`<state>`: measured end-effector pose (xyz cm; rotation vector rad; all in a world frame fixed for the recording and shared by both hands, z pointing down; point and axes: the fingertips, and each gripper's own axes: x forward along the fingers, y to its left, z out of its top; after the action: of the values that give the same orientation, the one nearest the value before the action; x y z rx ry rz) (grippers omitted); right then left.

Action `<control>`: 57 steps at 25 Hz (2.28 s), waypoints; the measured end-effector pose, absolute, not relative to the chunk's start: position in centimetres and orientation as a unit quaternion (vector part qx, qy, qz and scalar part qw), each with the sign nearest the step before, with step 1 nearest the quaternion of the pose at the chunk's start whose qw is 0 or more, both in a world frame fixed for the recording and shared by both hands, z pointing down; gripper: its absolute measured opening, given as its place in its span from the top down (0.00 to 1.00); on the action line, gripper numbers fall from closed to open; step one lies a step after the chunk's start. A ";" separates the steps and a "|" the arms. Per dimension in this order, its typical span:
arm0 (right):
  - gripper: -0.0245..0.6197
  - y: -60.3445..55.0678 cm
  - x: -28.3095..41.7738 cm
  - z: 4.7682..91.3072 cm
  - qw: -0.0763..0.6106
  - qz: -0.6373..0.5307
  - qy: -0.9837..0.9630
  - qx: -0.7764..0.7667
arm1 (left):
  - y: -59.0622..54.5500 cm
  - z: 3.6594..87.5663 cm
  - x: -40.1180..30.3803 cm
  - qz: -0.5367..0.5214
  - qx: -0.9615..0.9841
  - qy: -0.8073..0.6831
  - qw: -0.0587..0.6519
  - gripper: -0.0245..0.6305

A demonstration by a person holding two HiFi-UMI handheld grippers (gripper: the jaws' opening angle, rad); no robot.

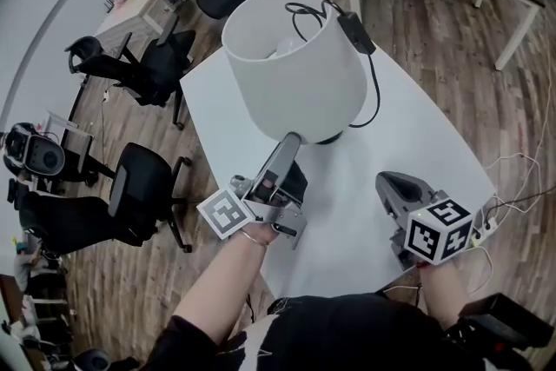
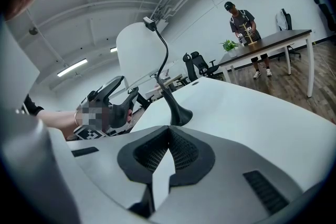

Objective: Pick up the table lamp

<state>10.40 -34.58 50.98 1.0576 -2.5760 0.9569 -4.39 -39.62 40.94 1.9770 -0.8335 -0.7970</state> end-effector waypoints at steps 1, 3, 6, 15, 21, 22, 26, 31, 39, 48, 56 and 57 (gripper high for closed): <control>0.94 -34.7 10.5 50.9 0.099 0.324 -0.870 0.358 | -39.8 40.6 -4.4 -0.324 0.787 -0.326 0.411 0.59; 0.94 -35.3 10.5 50.8 0.100 0.324 -0.869 0.360 | -40.4 39.7 -4.3 -0.333 0.792 -0.318 0.401 0.71; 0.94 -35.9 10.5 50.6 0.100 0.324 -0.868 0.363 | -41.1 39.0 -4.4 -0.338 0.795 -0.316 0.392 0.74; 0.94 -35.9 9.8 50.9 0.092 0.317 -0.872 0.363 | -41.8 38.9 -4.5 -0.351 0.791 -0.303 0.399 0.80; 0.94 -37.4 8.3 49.4 0.085 0.298 -0.887 0.341 | -44.2 37.7 -4.8 -0.356 0.784 -0.304 0.409 0.81; 0.94 -37.7 8.0 49.2 0.084 0.292 -0.891 0.338 | -44.4 37.6 -4.8 -0.357 0.783 -0.303 0.410 0.81; 0.94 -39.0 6.3 48.8 0.084 0.257 -0.906 0.326 | -44.9 37.8 -4.7 -0.348 0.790 -0.294 0.410 0.83; 0.94 -41.9 3.5 48.2 0.079 0.247 -0.913 0.315 | -46.4 36.8 -4.3 -0.352 0.793 -0.284 0.407 0.84; 0.94 -45.0 0.6 49.5 0.098 0.249 -0.914 0.306 | -47.9 36.4 -4.5 -0.365 0.796 -0.259 0.408 0.87; 0.94 -48.0 0.4 49.0 0.089 0.252 -0.913 0.307 | -49.8 35.5 -4.1 -0.378 0.799 -0.272 0.380 0.89; 0.63 -49.9 -0.4 50.7 0.088 0.274 -0.910 0.298 | -50.7 35.4 -3.5 -0.379 0.795 -0.272 0.388 0.91; 0.62 -50.0 -0.5 51.1 0.094 0.274 -0.909 0.301 | -50.7 35.5 -3.4 -0.377 0.796 -0.271 0.389 0.91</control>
<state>-0.50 -50.00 51.14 0.8929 -2.6959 0.8138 -3.43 -50.65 35.46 2.0237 -0.6889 -0.9594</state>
